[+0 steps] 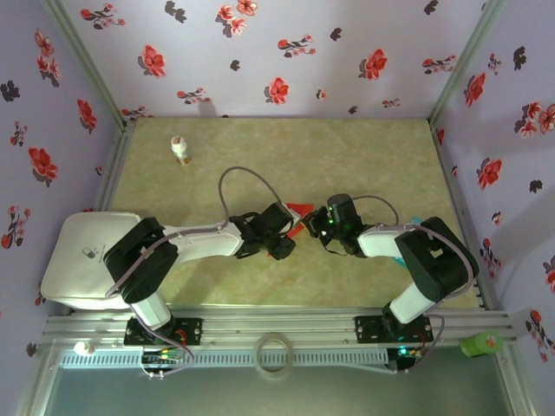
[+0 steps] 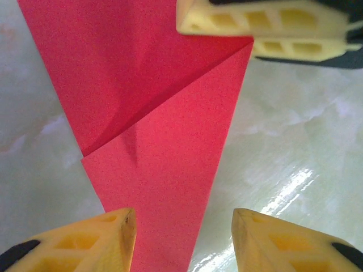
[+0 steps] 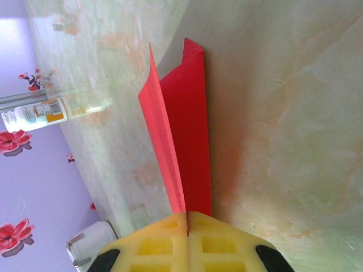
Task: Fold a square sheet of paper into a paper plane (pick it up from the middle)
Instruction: Fold the wing for the fifth time at the center of the table.
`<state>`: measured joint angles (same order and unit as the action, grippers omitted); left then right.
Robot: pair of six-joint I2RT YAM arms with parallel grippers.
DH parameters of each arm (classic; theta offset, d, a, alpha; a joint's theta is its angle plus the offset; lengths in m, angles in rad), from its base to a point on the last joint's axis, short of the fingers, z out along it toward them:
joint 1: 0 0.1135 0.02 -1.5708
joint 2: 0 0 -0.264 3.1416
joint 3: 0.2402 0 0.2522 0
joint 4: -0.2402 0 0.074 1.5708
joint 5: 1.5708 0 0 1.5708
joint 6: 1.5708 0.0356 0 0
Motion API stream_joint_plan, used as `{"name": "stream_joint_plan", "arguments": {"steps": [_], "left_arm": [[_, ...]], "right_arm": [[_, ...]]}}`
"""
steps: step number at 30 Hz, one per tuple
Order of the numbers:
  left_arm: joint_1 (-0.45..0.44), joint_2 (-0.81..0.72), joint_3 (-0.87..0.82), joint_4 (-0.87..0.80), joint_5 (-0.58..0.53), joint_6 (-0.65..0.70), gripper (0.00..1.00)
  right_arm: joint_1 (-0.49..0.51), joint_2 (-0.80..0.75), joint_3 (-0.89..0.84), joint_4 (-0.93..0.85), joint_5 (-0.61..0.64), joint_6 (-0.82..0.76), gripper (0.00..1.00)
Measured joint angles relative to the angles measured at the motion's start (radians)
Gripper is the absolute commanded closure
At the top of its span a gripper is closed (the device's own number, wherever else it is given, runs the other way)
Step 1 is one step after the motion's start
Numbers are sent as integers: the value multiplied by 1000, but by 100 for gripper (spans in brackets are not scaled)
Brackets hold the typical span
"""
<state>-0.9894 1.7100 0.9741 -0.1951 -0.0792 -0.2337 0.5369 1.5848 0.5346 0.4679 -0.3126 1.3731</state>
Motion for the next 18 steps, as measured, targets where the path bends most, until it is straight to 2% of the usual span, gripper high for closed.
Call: {"name": "stream_joint_plan", "arguments": {"steps": [18], "left_arm": [[-28, 74, 47, -2, -87, 16, 55]], "right_arm": [[0, 0, 0, 8, 0, 11, 97]]}}
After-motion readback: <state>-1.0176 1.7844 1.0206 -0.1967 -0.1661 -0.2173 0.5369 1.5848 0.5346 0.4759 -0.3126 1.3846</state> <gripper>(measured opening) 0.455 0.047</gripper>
